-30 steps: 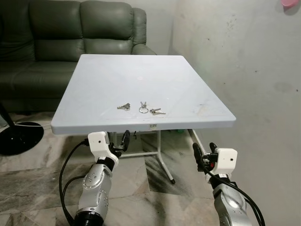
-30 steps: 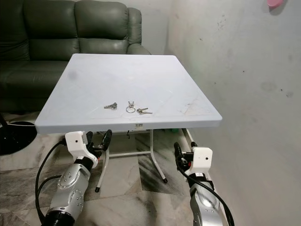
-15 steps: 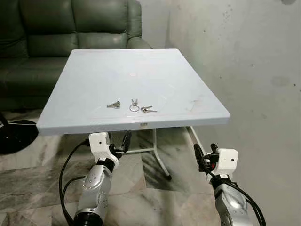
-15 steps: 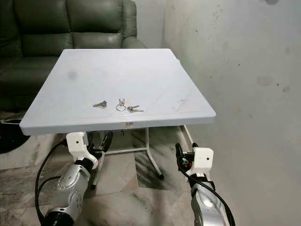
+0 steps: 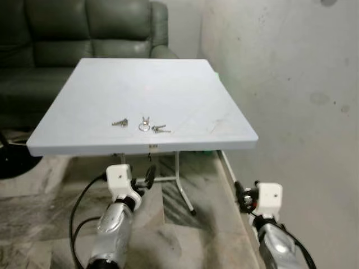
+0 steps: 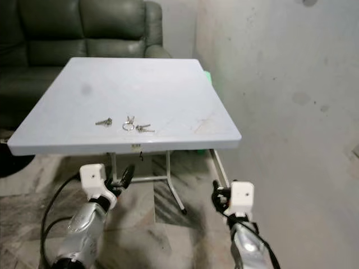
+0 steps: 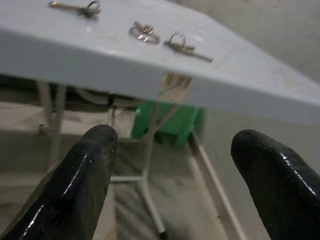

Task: Hang keys on a hook

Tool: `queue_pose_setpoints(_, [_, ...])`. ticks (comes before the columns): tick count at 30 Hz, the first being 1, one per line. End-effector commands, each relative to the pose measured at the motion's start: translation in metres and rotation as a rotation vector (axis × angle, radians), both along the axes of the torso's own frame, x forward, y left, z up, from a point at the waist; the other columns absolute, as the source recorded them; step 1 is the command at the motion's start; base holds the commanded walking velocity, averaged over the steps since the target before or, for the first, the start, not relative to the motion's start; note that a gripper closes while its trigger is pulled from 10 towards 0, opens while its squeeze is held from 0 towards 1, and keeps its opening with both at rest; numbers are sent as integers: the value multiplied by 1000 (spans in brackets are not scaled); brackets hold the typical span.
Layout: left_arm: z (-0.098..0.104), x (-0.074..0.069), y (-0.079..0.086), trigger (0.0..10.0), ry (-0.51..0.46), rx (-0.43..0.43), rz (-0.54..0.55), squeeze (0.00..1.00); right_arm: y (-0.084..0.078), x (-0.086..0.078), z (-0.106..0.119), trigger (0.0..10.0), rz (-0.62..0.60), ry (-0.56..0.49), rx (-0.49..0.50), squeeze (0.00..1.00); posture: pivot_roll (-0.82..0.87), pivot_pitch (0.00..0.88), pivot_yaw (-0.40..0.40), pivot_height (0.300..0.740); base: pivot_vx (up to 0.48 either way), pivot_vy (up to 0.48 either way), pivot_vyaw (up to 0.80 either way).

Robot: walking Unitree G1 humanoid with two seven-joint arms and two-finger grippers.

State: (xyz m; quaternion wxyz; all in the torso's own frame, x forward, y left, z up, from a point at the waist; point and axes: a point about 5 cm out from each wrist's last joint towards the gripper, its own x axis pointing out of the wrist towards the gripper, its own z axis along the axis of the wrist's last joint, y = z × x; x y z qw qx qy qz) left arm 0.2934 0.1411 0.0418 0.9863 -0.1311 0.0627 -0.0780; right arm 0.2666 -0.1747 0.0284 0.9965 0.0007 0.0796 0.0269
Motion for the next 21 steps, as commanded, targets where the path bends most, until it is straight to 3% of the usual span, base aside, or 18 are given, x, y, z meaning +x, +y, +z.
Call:
queue_pose_setpoints(1, [-9, -5, -5, 10000, 26, 26, -31, 0, -4, -6, -9, 10000, 0, 39, -24, 0, -11, 0, -55, 740, 0, 0, 0])
queue_pose_setpoints(12, [-17, -10, -4, 10000, 56, 34, -37, 0, -5, -10, -16, 10000, 8, 68, -55, 0, -11, 0, -55, 740, 0, 0, 0])
queue_pose_setpoints(15, [-36, -23, -1, 10000, 121, 75, -44, 0, -12, -24, -38, 10000, 12, 163, -97, 0, -12, 0, -54, 740, 0, 0, 0])
queue_pose_setpoints(21, [-42, -28, 0, 10000, 135, 72, -46, 0, -15, -28, -44, 10000, 9, 188, -112, 0, -12, 0, -54, 740, 0, 0, 0])
